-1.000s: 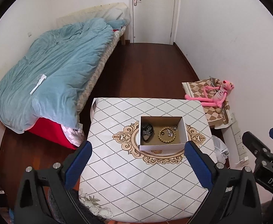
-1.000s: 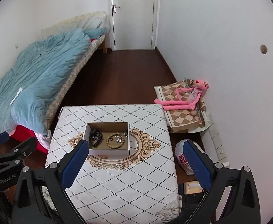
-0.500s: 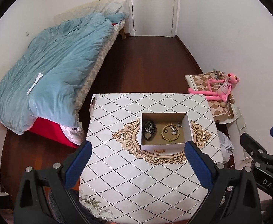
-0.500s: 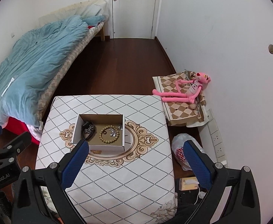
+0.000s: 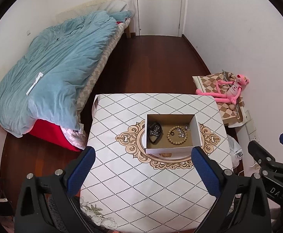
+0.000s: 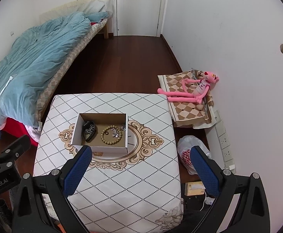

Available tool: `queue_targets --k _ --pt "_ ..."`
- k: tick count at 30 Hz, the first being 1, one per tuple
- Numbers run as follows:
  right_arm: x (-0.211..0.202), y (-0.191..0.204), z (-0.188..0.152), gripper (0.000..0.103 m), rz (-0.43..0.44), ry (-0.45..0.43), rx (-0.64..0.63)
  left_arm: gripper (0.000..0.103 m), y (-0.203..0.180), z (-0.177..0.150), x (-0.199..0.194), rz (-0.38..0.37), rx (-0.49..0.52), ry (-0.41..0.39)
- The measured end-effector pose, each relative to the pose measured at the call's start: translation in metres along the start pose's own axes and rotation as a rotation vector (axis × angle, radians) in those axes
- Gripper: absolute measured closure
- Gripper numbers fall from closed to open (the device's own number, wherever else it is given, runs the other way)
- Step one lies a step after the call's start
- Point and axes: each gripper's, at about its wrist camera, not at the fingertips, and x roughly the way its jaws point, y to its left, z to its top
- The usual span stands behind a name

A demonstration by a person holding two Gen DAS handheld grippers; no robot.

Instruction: Organize jewelry

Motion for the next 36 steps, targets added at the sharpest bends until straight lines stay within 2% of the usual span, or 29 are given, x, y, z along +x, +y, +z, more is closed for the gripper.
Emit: queue_targets --k 36 --pt "-0.0071 0.0024 0.0019 0.001 0.025 -0.001 0.004 0.002 0.005 -0.0044 0.0021 0.015 -0.003 0.01"
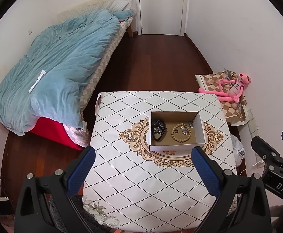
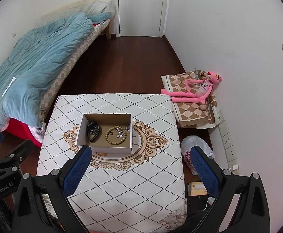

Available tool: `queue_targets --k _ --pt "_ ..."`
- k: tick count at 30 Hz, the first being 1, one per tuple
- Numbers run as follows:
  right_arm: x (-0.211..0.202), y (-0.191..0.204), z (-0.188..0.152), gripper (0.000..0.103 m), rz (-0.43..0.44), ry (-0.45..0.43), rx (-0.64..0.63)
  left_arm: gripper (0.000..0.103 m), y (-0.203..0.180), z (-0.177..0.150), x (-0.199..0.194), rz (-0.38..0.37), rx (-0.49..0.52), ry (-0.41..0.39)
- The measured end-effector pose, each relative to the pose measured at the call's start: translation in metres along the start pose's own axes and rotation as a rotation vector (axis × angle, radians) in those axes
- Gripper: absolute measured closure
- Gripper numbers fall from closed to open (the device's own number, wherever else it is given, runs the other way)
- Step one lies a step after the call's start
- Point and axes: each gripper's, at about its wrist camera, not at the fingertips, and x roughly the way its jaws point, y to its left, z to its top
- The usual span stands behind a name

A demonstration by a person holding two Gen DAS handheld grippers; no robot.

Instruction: Organize jewelry

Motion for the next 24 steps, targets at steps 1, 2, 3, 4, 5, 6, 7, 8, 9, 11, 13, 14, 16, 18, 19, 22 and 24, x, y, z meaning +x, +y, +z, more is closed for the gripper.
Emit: queue_targets --k 1,2,3,4,5,6,7,8,9,11,13,14,16,18,19,22,24 --pt "0.0 0.0001 0.0001 0.001 0.0 -0.001 -0.001 0.002 0.0003 -0.0005 0.0003 0.0 0.001 0.0" --pt "-0.0001 0.0003 0.0003 0.001 -0.002 0.0 -0.003 0.002 0.0003 -0.0005 0.0004 0.002 0.0 0.0" --pt "0.0 0.0002 0.0006 0.001 -0.002 0.001 -0.004 0.002 0.0004 -0.0003 0.0004 0.0 0.0 0.001" --pt "0.0003 0.0002 -0.0002 0.001 0.001 0.001 -0.004 0.002 0.0004 -0.0006 0.0004 -0.001 -0.001 0.001" --pt "0.0006 0.0006 -0.0008 0.001 0.001 0.001 -0.004 0.002 0.0004 -0.001 0.0004 -0.002 -0.001 0.001" --pt "0.0007 0.0007 -0.0007 0.001 0.0 0.001 -0.004 0.002 0.0005 -0.0011 0.0003 -0.001 0.0 0.0" --pt "0.0004 0.0005 -0.0003 0.001 0.001 0.003 -0.003 0.002 0.0004 -0.0009 0.0 -0.001 0.001 -0.001" --pt "0.0005 0.0008 -0.0007 0.001 0.002 0.002 -0.002 0.002 0.0006 -0.0013 0.0007 -0.002 0.001 -0.001" --pt "0.0007 0.001 -0.0013 0.001 0.002 0.001 -0.001 0.002 0.0008 -0.0016 0.0011 -0.004 0.001 0.0" --pt "0.0007 0.0009 -0.0015 0.001 0.002 0.0 -0.002 0.002 0.0005 -0.0021 0.0008 -0.002 0.001 -0.002" --pt "0.0003 0.0007 -0.0014 0.001 0.001 0.001 -0.001 0.002 0.0006 -0.0025 0.0013 -0.004 0.001 -0.001" --pt "0.0013 0.0005 -0.0022 0.001 0.001 0.001 -0.001 0.002 0.0 -0.0023 0.0009 -0.002 0.001 -0.001" --pt "0.0013 0.0006 -0.0022 0.001 0.001 0.001 -0.001 0.002 0.0 -0.0023 0.0008 -0.002 0.001 -0.001" --pt "0.0015 0.0005 -0.0023 0.001 0.0 0.0 -0.002 0.002 -0.0001 -0.0024 0.0005 -0.004 0.002 -0.001" --pt "0.0014 0.0005 -0.0022 0.001 0.0 0.0 -0.003 0.002 -0.0007 -0.0026 0.0005 -0.002 0.002 -0.001" --pt "0.0014 -0.0006 -0.0019 0.001 0.0 -0.003 -0.003 0.002 -0.0006 -0.0027 0.0005 -0.004 0.0 -0.001" --pt "0.0016 -0.002 -0.0022 0.001 0.001 -0.004 -0.002 0.002 -0.001 -0.0028 0.0001 -0.004 0.003 -0.003"
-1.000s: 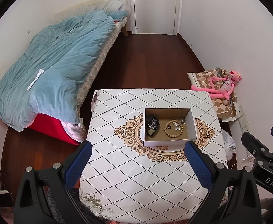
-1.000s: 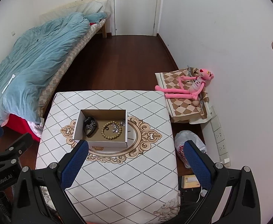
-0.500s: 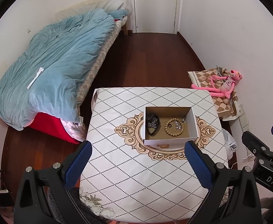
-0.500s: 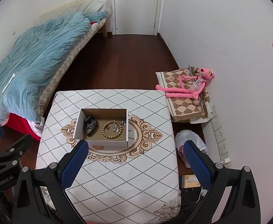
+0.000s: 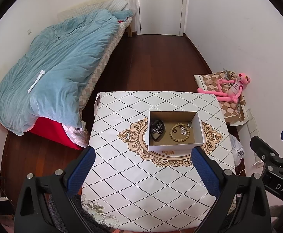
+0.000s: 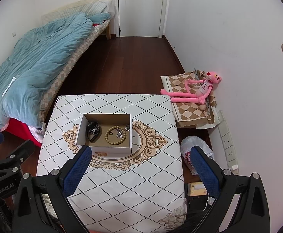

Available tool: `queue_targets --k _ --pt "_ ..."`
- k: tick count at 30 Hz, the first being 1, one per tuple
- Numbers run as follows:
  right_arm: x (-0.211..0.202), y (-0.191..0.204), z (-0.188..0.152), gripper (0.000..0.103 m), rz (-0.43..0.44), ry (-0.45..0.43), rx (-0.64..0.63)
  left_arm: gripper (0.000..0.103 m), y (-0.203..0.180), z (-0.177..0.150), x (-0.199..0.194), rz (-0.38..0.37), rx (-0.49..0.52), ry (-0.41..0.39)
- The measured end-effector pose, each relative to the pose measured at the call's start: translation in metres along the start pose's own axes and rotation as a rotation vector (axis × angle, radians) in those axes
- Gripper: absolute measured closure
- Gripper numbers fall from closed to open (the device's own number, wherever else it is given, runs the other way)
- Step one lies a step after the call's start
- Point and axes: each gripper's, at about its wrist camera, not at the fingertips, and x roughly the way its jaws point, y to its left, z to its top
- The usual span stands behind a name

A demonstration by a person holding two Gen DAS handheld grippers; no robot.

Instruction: Organize jewelry

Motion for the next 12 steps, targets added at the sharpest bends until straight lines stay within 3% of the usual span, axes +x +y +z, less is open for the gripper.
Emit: queue_targets --k 12 --pt "0.0011 -0.001 -0.0016 0.001 0.004 0.006 -0.007 0.002 -0.003 -0.0003 -0.0017 -0.004 -0.007 0.0"
